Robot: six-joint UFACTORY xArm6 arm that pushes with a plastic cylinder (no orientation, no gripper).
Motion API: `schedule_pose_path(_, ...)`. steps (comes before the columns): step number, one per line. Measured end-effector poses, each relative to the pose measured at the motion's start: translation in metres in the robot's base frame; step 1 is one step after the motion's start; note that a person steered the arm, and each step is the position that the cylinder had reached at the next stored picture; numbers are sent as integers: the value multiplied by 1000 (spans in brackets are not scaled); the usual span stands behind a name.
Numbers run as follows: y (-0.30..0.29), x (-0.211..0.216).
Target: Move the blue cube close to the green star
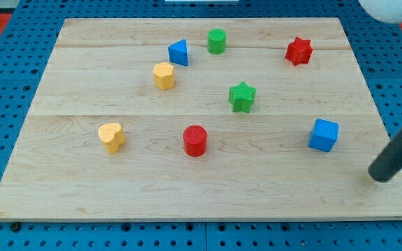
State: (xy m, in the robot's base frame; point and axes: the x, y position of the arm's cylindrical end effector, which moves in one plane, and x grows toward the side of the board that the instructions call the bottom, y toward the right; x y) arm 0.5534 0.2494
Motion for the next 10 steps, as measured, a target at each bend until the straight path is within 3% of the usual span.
schedule_pose_path(3, -20, -48)
schedule_pose_path(7, -118, -57)
schedule_pose_path(10, -120, -13)
